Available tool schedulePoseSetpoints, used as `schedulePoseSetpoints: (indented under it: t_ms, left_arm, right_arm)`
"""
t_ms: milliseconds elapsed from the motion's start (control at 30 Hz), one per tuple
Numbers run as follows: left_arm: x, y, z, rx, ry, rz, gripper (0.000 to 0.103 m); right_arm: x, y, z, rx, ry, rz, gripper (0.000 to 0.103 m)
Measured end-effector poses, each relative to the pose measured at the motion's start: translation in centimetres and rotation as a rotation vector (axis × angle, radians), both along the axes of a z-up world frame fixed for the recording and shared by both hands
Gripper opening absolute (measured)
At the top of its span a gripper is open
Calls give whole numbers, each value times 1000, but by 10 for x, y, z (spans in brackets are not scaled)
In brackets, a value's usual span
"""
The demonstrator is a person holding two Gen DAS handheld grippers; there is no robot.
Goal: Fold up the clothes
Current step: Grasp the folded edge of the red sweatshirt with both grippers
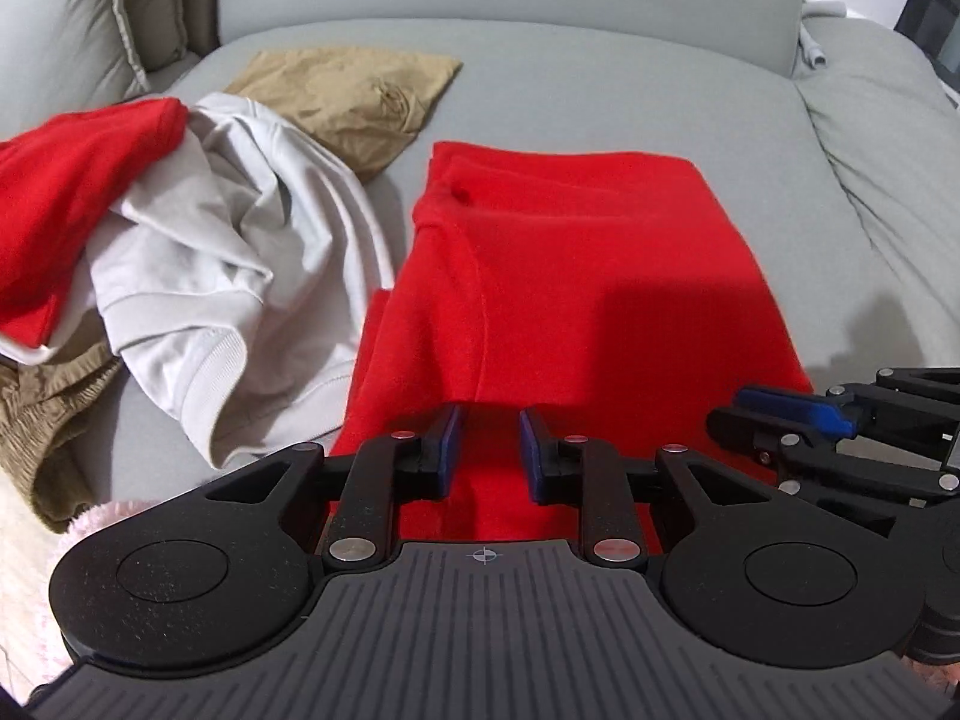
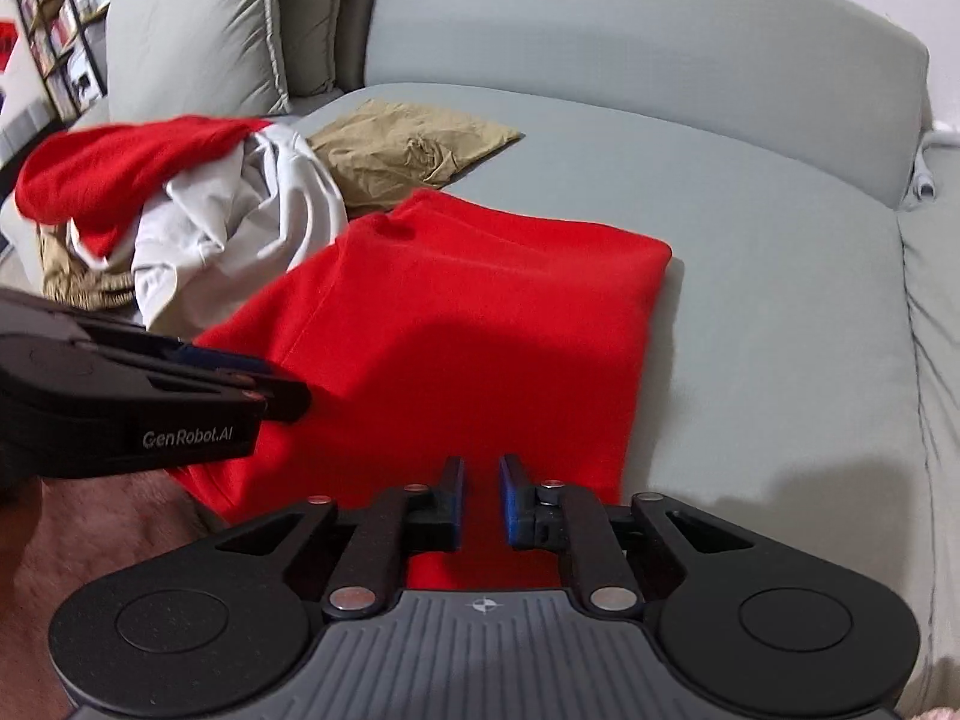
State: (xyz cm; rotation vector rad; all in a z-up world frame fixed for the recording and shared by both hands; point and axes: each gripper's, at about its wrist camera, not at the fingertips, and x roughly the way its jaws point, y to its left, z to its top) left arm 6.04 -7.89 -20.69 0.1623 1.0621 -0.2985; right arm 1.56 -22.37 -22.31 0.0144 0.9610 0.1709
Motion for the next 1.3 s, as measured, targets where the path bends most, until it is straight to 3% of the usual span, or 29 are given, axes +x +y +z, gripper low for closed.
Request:
schedulePoseSetpoints:
  t_ms: [300, 433, 533, 567, 667, 733, 767, 800, 867, 1000, 1133, 1200, 1300]
  left_arm:
    - [-5, 4, 7, 4, 5, 2, 27]
    - [-30, 16, 25, -63, -29, -17, 28]
    - [-34, 22, 14, -81, 28, -4, 28]
    - [-29, 25, 2, -81, 89, 22, 28]
    - [-17, 40, -6, -143, 173, 104, 24]
    - [-19, 46, 3, -155, 163, 104, 23]
    - [-22, 48, 6, -155, 155, 99, 25]
    - [-24, 50, 10, -155, 146, 94, 34]
    - [-31, 59, 24, -168, 105, 83, 43]
    - [-21, 82, 40, -270, 51, 111, 48]
    - [5, 96, 36, -351, 80, 182, 48]
    - [12, 93, 29, -377, 88, 178, 48]
    - [10, 88, 25, -355, 75, 159, 48]
  right_arm:
    - [-22, -4, 11, -64, 52, -62, 14]
    - [-35, -13, 21, 42, 16, -96, 14]
    - [-35, -7, 17, 94, 9, -70, 14]
    - [-34, -5, 13, 108, 18, -62, 14]
    - [-30, -2, -7, 132, 73, -76, 15]
    - [-31, -4, -5, 142, 71, -84, 15]
    - [-33, -5, -1, 144, 86, -80, 17]
    - [-35, -8, 3, 152, 87, -78, 24]
    - [-41, -17, 13, 185, 63, -89, 36]
    - [-45, -48, 19, 299, 40, -174, 44]
    - [-36, -77, 10, 396, 53, -276, 56]
    - [-27, -95, 0, 466, 64, -335, 68]
    - [-12, -114, -17, 539, 88, -399, 68]
